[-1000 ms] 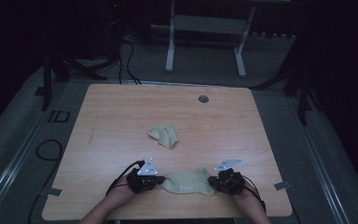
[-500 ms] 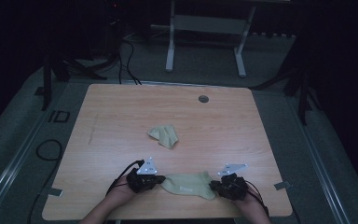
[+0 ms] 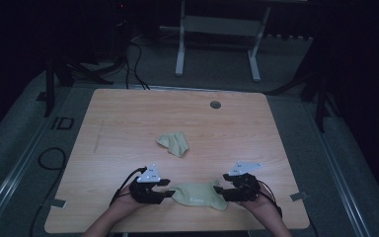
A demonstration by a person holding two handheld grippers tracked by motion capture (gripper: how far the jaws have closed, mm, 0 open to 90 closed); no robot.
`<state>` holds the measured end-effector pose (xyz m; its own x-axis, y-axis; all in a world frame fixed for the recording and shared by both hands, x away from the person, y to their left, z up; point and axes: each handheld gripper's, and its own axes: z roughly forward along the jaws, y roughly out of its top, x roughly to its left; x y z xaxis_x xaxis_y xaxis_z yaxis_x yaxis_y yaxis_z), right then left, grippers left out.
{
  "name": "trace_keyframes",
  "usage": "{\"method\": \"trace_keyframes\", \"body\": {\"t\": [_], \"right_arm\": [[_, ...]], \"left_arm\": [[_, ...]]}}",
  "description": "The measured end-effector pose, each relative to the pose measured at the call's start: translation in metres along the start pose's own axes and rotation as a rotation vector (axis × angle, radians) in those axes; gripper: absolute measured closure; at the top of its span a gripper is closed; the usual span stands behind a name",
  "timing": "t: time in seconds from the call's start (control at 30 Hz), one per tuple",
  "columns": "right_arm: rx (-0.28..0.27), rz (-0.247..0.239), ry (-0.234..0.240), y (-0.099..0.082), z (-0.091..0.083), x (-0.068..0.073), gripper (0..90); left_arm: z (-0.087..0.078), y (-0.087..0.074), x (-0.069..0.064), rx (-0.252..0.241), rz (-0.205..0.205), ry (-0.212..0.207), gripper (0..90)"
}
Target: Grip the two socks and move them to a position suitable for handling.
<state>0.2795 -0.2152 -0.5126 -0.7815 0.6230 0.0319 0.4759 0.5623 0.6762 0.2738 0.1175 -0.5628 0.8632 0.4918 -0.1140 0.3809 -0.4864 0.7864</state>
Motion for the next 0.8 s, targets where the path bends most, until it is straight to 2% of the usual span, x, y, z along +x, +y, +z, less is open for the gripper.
{"method": "trace_keyframes", "body": {"t": [0.13,0.3,0.33,0.43,0.5,0.53,0.67,0.73,0.77,0.8], "right_arm": [[-0.024,-0.007,-0.014,0.018,0.004,-0.006,39.2],[-0.02,-0.035,-0.017,0.036,0.012,-0.012,39.2],[-0.015,-0.041,-0.022,0.048,0.019,-0.017,39.7],[-0.012,-0.055,-0.027,0.061,0.028,-0.021,40.4],[-0.012,-0.059,-0.028,0.066,0.031,-0.022,40.4],[-0.009,-0.055,-0.025,0.076,0.039,-0.025,40.8],[0.001,-0.059,-0.025,0.089,0.05,-0.028,41.4],[0.007,-0.076,-0.027,0.103,0.061,-0.03,41.4],[0.007,-0.076,-0.027,0.103,0.061,-0.03,41.4],[0.013,-0.081,-0.024,0.113,0.068,-0.031,41.4]], "left_arm": [[-0.008,-0.006,0.004,0.006,-0.014,0.024,52.5],[-0.017,-0.013,0.007,0.004,-0.036,0.042,52.6],[-0.021,-0.016,0.009,0.004,-0.042,0.051,52.5],[-0.026,-0.022,0.011,0.004,-0.072,0.065,52.5],[-0.026,-0.022,0.011,0.004,-0.072,0.065,52.6],[-0.029,-0.025,0.012,-0.003,-0.091,0.063,52.3],[-0.03,-0.027,0.014,-0.008,-0.096,0.057,51.0],[-0.029,-0.028,0.015,-0.006,-0.103,0.064,51.0],[-0.029,-0.028,0.016,-0.003,-0.106,0.061,51.0],[-0.029,-0.029,0.016,-0.004,-0.11,0.062,51.1]]}}
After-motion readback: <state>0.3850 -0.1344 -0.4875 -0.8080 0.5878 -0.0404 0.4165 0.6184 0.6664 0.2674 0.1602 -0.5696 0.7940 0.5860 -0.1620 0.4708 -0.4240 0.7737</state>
